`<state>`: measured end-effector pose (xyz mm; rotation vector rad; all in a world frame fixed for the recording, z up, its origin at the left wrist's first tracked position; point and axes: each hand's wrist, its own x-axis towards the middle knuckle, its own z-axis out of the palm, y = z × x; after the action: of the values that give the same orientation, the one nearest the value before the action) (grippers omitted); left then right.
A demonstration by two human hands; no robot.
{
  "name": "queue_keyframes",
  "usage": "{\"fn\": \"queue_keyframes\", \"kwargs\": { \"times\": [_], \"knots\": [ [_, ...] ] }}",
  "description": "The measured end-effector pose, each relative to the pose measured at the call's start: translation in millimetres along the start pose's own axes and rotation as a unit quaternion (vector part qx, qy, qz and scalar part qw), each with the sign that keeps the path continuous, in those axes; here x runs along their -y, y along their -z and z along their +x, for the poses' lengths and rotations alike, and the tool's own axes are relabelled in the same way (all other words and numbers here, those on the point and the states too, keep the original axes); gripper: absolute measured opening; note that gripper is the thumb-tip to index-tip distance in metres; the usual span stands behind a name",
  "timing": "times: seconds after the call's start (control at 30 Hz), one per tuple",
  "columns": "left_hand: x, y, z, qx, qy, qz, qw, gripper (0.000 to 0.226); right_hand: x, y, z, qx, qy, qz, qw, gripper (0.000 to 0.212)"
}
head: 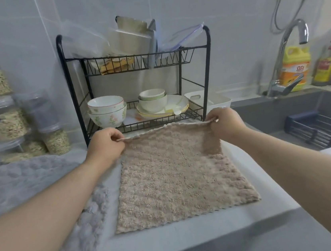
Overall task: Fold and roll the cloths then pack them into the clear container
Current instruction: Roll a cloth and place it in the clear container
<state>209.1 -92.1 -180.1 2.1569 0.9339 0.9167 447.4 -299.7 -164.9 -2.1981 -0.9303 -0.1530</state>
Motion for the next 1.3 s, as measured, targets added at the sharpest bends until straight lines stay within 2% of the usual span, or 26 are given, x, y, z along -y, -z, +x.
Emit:
{"fn": "queue_keyframes", "kwargs": {
  "times": [0.1, 0.2, 0.4, 0.57, 0.7, 0.83, 0.93, 1.07, 1.17, 1.23, 1.3],
  "knots": [
    [-9, 14, -20, 0.012, 0.007, -0.031, 0.999, 0.02, 5, 17, -17, 0.0, -0.02, 0.07, 0.997, 0.028],
    [-17, 27, -44, 0.018, 0.022, -0.044, 0.999, 0.019, 11, 30, -43, 0.02, -0.008, 0.074, 0.997, 0.023],
    [-14, 45, -101, 0.053, -0.039, 0.03, 0.997, 0.021, 2, 52, -97, 0.034, 0.001, 0.057, 0.998, 0.02],
    [-9, 51, -137, 0.089, -0.066, 0.033, 0.993, 0.026, -11, 60, -133, 0.059, -0.033, 0.086, 0.994, 0.016],
    [-5, 50, -160, 0.118, -0.1, 0.093, 0.984, 0.024, -20, 56, -161, 0.09, -0.024, 0.033, 0.995, 0.019],
    [1, 45, -174, 0.167, -0.173, 0.199, 0.95, 0.018, -25, 51, -175, 0.107, 0.007, -0.035, 0.994, 0.021],
    [6, 44, -176, 0.137, -0.171, 0.18, 0.959, 0.02, -26, 45, -180, 0.107, 0.035, -0.055, 0.992, 0.02],
    [7, 45, -177, 0.129, -0.165, 0.165, 0.964, 0.022, -25, 41, -180, 0.092, 0.024, -0.048, 0.994, 0.02],
    [8, 45, -178, 0.144, -0.176, 0.174, 0.958, 0.011, -23, 40, -175, 0.109, 0.017, -0.044, 0.993, 0.019],
    [10, 44, -177, 0.136, -0.191, 0.179, 0.955, 0.011, -18, 39, -169, 0.093, -0.013, -0.009, 0.996, 0.018],
    [11, 42, -177, 0.126, -0.199, 0.171, 0.957, 0.017, -15, 40, -160, 0.038, -0.115, 0.063, 0.991, 0.012]
  ]
}}
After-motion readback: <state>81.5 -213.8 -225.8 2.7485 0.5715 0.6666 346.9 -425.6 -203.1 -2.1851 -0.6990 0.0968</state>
